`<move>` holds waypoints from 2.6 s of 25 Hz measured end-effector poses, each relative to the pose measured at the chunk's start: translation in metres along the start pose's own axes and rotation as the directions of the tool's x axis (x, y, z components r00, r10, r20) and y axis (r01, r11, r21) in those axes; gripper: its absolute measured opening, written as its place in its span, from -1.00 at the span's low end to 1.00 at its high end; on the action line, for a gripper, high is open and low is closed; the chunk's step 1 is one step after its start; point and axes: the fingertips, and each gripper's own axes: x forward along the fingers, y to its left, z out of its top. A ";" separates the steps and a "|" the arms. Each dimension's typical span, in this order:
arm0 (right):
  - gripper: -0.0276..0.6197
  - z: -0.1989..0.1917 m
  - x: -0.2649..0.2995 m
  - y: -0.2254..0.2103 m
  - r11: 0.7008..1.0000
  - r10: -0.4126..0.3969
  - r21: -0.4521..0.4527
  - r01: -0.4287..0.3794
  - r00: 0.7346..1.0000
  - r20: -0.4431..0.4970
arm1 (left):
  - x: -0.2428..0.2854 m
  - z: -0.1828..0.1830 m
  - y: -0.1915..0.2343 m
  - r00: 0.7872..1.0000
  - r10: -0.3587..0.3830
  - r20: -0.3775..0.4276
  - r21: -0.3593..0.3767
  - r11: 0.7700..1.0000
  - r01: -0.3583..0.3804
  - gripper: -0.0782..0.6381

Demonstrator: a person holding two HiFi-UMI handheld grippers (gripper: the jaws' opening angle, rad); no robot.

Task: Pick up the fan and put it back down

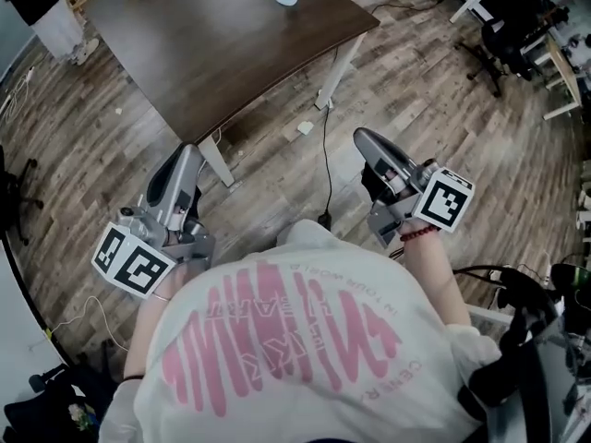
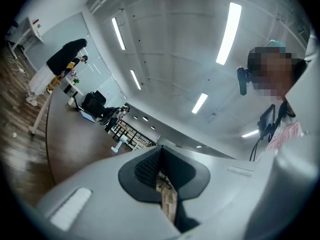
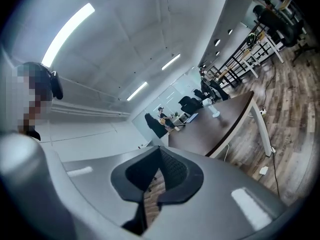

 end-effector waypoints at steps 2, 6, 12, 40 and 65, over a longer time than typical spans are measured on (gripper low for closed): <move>-0.90 -0.006 -0.008 -0.006 0.999 -0.024 0.020 0.024 1.000 -0.001 | 0.000 -0.002 0.004 1.000 0.002 -0.008 0.000 1.000 -0.002 -0.73; -0.90 0.008 -0.006 -0.024 0.996 -0.037 0.077 0.034 0.998 0.040 | 0.012 0.005 0.016 1.000 0.008 -0.002 0.014 1.000 -0.008 -0.74; -0.90 0.033 0.014 -0.050 0.993 -0.015 0.116 0.009 0.998 0.053 | 0.055 0.001 0.035 1.000 0.020 0.000 -0.002 1.000 -0.020 -0.73; -0.90 0.167 0.067 -0.237 0.996 0.030 0.090 -0.019 0.992 -0.124 | 0.252 -0.031 0.066 0.986 0.164 0.023 0.017 0.986 -0.165 -0.73; -0.90 0.204 0.063 -0.321 0.982 0.014 0.189 -0.002 0.998 -0.063 | 0.340 -0.015 0.091 0.986 0.166 0.009 0.091 0.982 -0.166 -0.74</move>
